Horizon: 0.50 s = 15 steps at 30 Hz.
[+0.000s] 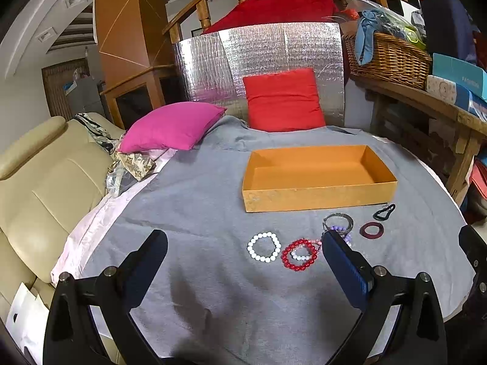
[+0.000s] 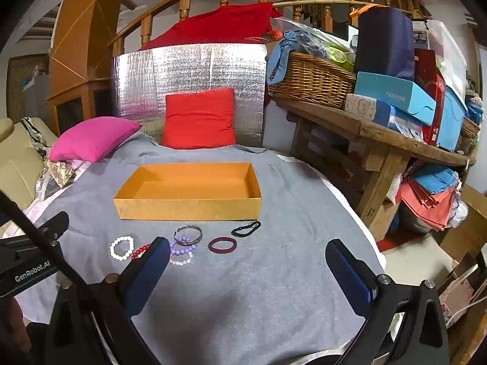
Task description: Organize jewelry
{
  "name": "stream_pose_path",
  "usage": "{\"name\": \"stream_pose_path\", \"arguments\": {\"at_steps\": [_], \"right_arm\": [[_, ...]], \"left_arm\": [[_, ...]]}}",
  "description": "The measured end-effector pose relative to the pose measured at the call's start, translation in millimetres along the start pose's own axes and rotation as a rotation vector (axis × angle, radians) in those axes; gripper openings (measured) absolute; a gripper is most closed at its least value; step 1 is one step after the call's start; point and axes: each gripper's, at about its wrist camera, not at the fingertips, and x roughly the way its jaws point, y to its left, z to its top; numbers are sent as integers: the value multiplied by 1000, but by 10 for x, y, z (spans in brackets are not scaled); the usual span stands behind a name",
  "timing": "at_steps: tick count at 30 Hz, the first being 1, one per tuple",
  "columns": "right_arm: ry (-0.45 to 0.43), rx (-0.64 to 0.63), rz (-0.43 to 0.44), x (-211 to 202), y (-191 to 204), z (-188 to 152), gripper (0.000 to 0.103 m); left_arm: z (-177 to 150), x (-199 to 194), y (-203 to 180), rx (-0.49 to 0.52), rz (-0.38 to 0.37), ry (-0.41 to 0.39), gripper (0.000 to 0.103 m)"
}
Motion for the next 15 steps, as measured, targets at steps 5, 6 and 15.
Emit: {"name": "stream_pose_path", "arguments": {"at_steps": [5,6,15], "right_arm": [[-11,4,5,23,22,0,103],[0,4,7,34,17,5,103],[-2,16,13,119,44,-17,103]], "left_arm": [[-27,40,5,-1,-1,8,101],[-30,53,4,0,-2,11,101],[-65,149,53,-5,5,22,101]]}}
